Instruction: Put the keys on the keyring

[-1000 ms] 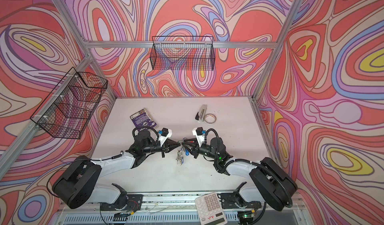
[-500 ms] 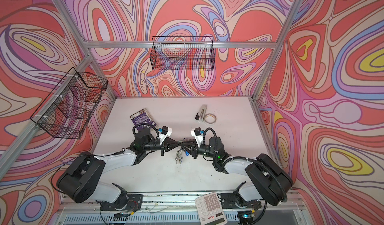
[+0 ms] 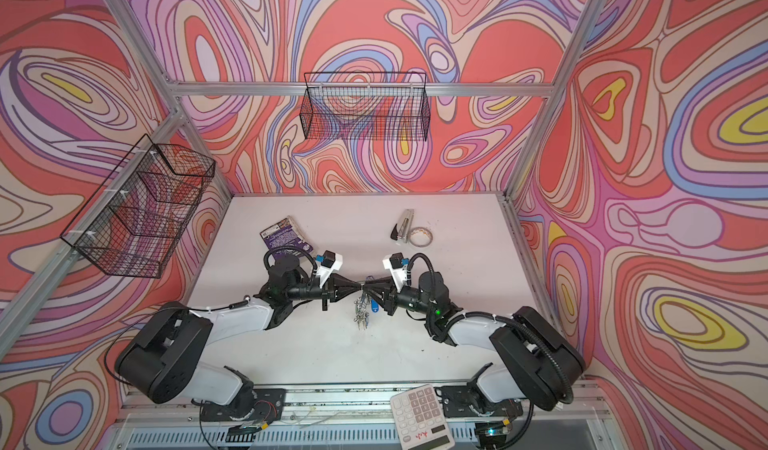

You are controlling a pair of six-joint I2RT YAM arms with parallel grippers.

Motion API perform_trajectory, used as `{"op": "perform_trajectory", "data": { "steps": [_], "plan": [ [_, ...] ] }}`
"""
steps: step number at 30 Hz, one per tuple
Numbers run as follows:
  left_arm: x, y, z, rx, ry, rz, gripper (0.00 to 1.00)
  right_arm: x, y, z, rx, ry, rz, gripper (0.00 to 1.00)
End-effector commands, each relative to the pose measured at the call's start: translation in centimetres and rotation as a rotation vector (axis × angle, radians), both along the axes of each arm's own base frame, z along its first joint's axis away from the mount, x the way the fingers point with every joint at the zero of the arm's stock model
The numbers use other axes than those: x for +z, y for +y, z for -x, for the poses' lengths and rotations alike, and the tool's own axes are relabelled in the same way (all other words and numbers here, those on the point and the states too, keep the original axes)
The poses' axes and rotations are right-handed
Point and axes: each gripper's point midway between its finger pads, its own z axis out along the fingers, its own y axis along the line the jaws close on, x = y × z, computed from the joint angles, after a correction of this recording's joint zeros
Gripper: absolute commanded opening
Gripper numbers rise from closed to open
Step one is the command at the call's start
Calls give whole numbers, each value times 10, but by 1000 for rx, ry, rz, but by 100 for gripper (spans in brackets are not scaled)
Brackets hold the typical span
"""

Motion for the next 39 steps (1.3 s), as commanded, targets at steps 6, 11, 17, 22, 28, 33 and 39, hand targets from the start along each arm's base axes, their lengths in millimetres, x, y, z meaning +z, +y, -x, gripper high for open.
{"op": "perform_trajectory", "data": {
  "steps": [6,11,17,22,28,33,39],
  "plan": [
    [15,-1,0,-17,-54,45,0,4,1,1,31,2,-30,18],
    [14,-1,-1,-13,-57,43,0,4,3,3,54,2,-31,14],
    [13,-1,-2,-11,-52,43,0,3,6,4,72,9,-33,9],
    [11,-1,-4,0,-45,35,0,2,6,4,77,13,-35,7],
    [6,0,-6,22,-38,16,0,2,7,5,85,21,-42,0],
    [6,0,-8,26,-34,11,0,3,6,4,69,14,-48,0],
    [7,0,-10,40,-29,2,0,7,2,4,47,-1,-51,0]
  ]
}}
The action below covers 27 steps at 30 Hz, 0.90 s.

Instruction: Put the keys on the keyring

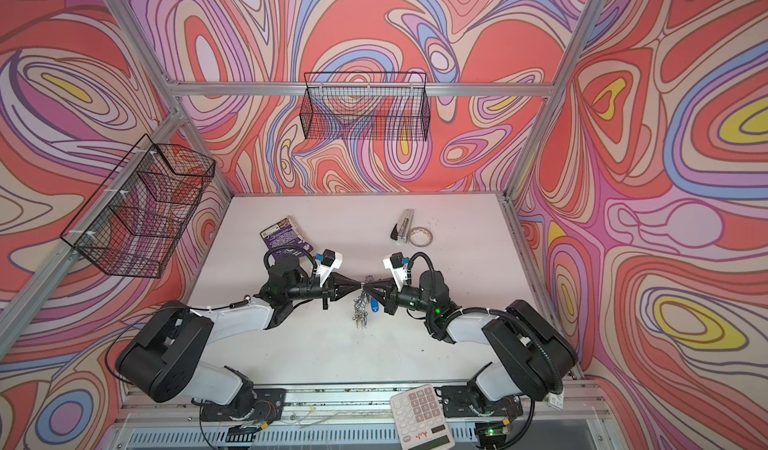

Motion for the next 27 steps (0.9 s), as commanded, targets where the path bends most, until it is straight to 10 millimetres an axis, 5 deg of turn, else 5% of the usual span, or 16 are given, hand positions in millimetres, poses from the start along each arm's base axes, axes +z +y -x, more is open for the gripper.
{"op": "perform_trajectory", "data": {
  "steps": [1,6,12,21,27],
  "plan": [
    [10,0,-5,14,-43,6,0,16,-1,0,-11,-45,-37,0],
    [11,2,-6,33,-38,-11,1,16,-2,0,-20,-48,-29,0],
    [4,3,-9,37,-2,-73,13,18,-18,-8,-138,-101,-20,0],
    [23,10,-8,73,-49,-109,37,23,-15,4,-90,-160,-51,0],
    [31,19,19,-21,-188,-282,43,30,-17,18,-95,-300,-38,0]
  ]
}}
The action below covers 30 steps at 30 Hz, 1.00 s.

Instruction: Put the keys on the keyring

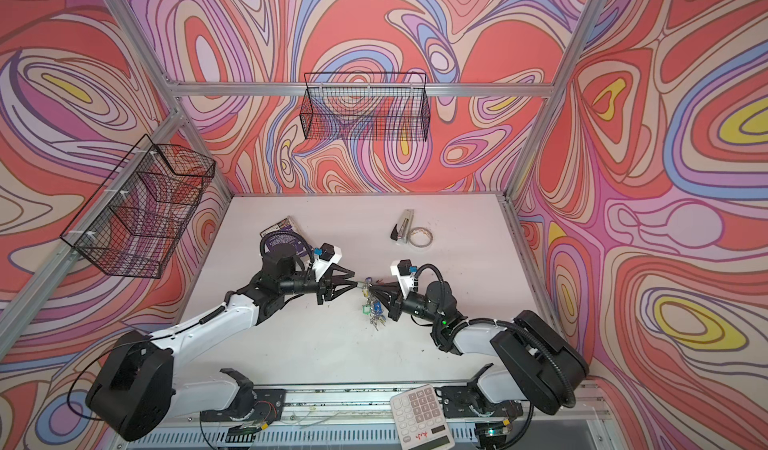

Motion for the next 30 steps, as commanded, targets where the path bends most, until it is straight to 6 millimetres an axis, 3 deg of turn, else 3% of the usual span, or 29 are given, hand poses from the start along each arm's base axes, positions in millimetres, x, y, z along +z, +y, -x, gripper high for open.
{"op": "perform_trajectory", "data": {
  "steps": [1,10,18,30],
  "plan": [
    [-6,7,28,-109,-93,-165,43,25,-2,7,-11,-176,-26,0],
    [-19,5,43,-275,-211,-485,43,23,6,17,22,-223,3,0],
    [-19,-11,29,-300,-218,-483,36,19,9,19,33,-229,23,0],
    [-28,-26,31,-353,-173,-483,22,20,11,20,39,-232,24,0]
  ]
}}
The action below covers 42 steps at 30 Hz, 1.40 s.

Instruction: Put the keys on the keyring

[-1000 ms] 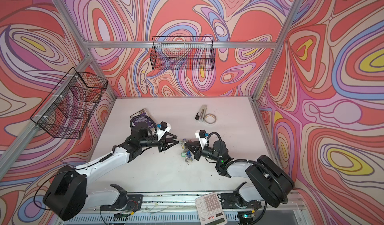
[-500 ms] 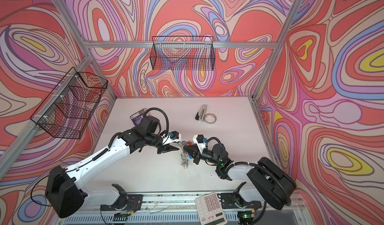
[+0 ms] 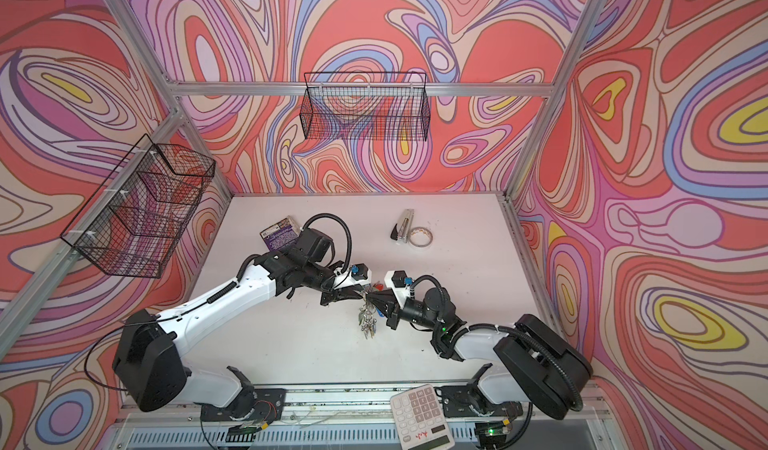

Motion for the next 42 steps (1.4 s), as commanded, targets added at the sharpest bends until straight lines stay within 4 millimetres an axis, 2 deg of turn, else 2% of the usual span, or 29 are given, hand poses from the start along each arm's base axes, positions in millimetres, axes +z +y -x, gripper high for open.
{"op": "perform_trajectory", "data": {
  "steps": [1,7,12,16,19,24,28,31,38,42],
  "plan": [
    [2,-4,5,-40,18,-2,20,19,2,1,3,-70,-33,0],
    [-1,-8,8,-48,39,0,15,19,2,1,4,-71,-32,0],
    [-1,-10,8,-40,56,8,0,19,2,1,0,-71,-32,0],
    [-5,-4,6,-15,49,-25,0,18,2,-1,-7,-61,-29,0],
    [-9,6,5,11,20,-74,0,20,-4,-8,-68,-58,-31,20],
    [-7,14,12,13,13,-88,0,22,-21,-23,-206,-55,-27,37],
    [-11,18,12,26,9,-108,0,15,-16,-25,-193,-29,4,41],
    [-10,18,12,30,10,-108,0,11,-10,-18,-171,-22,23,49],
    [-10,23,12,40,6,-115,0,-4,-18,-16,-247,-11,84,52],
    [-10,22,11,46,15,-103,0,-13,-9,-12,-228,-12,135,52]
  ]
}}
